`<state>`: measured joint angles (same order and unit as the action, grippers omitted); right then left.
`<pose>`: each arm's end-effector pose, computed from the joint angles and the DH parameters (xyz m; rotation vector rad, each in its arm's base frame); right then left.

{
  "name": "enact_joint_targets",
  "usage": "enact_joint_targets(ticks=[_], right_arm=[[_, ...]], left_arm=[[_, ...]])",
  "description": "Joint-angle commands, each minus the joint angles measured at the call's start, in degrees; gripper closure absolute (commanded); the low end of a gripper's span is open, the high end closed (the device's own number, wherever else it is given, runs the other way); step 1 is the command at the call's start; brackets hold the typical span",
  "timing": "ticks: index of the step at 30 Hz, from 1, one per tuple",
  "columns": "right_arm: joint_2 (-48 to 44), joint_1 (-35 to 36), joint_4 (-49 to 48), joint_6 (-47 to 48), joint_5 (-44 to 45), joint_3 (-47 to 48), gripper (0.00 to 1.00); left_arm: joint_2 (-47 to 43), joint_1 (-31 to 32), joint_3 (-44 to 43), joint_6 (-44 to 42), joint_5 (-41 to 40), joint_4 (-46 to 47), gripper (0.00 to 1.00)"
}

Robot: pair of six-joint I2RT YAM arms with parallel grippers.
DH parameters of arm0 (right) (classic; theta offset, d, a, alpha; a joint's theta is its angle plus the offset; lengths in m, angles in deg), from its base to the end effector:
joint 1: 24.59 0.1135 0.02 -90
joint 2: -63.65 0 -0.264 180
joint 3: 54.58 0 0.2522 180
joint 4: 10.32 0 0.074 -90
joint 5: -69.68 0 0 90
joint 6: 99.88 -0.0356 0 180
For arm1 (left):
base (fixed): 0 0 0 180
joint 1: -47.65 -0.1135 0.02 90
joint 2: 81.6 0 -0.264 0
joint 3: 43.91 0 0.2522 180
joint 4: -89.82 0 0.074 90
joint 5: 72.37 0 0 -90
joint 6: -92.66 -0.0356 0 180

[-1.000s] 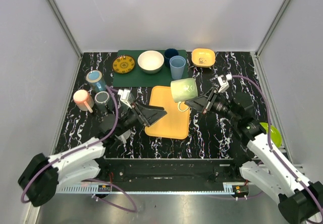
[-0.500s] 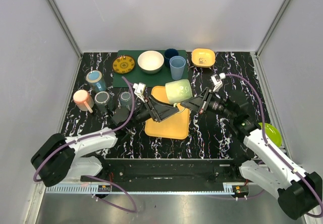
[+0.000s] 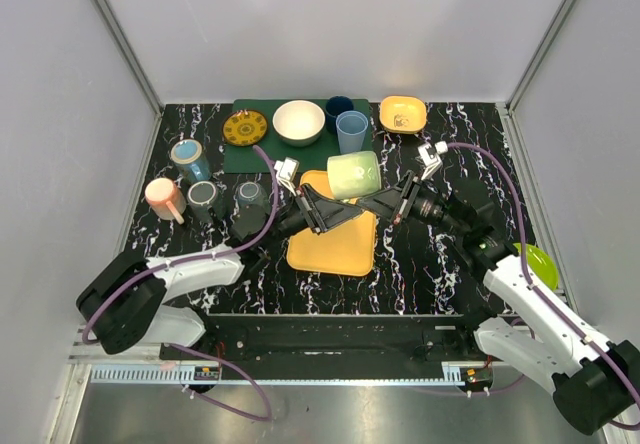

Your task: Turn the mug right side up

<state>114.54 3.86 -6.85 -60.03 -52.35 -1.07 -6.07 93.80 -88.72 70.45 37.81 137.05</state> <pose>0.1753 0.1164 0.3283 -0.1552 1.7954 1.4673 0.1808 -0.2060 0.2708 0.0710 1.5728 -1.8683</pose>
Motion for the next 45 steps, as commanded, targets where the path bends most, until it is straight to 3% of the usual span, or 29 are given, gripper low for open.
enact_joint_targets(ticks=[1,3,4,9,12,13,15,17,20,21,23,24,27,30,35,39,45], right_arm=[[-0.36,2.23,-2.55,1.63,-4.7,2.44,1.0],[-0.44,2.23,-2.03,1.98,-5.06,2.7,1.0],[-0.44,2.31,-1.59,2.51,-5.06,2.7,1.0],[-1.5,2.4,4.82,5.14,-4.36,3.66,1.0],[-2.11,2.4,12.54,9.1,-3.04,6.47,0.6],[-2.46,2.4,14.31,10.76,-1.3,7.09,0.34],[-3.86,2.4,18.71,12.17,0.99,8.76,0.13],[-4.4,2.32,22.82,14.37,3.98,10.17,0.0],[-4.66,2.4,29.67,16.83,8.9,13.24,0.0],[-4.75,2.4,31.8,17.36,11.0,14.73,0.0],[-5.28,2.4,38.1,18.51,19.26,15.8,0.0],[-6.06,2.4,39.71,19.03,21.98,16.24,0.0],[-7.64,2.4,44.11,20.7,30.34,15.54,0.0],[-8.61,2.4,46.67,20.97,36.06,14.84,0.0],[-9.67,2.4,48.69,20.88,38.1,14.83,0.0],[-10.81,2.4,48.96,21.15,38.01,14.05,0.0],[-10.9,2.4,48.08,20.97,37.22,12.46,0.0]], left_arm=[[1.2,0.26,-3.76,2.52,0.56,12.83,0.76],[1.99,0.26,-3.58,3.48,0.65,15.11,0.87],[2.08,0.26,-3.58,3.84,0.65,15.82,1.0],[0.24,0.26,-0.43,3.32,-3.91,16.0,1.0],[-3.53,0.26,1.6,-0.44,-6.9,12.25,1.0],[-4.76,0.26,1.78,-1.77,-7.44,10.22,1.0],[-9.24,0.17,1.69,-6.67,-9.45,2.17,1.0],[-14.15,0.17,1.08,-10.12,-10.95,-4.36,1.0],[-19.95,-0.01,-0.94,-17.23,-15.15,-15.95,1.0],[-21.2,-0.01,-4.16,-21.52,-17.0,-28.0,1.0],[-22.96,0.17,-7.96,-26.02,-21.57,-39.93,1.0],[-22.71,0.08,-12.59,-30.13,-26.12,-51.82,1.0],[-16.31,-0.01,-22.25,-36.05,-32.12,-71.1,1.0],[-6.12,-0.01,-31.14,-37.28,-34.42,-84.24,1.0],[3.02,-0.62,-36.0,-38.42,-39.51,-88.58,1.0],[10.33,-2.9,-42.85,-41.5,-38.73,-95.34,1.0],[20.09,-6.07,-47.61,-44.06,-37.24,-97.64,1.0]])
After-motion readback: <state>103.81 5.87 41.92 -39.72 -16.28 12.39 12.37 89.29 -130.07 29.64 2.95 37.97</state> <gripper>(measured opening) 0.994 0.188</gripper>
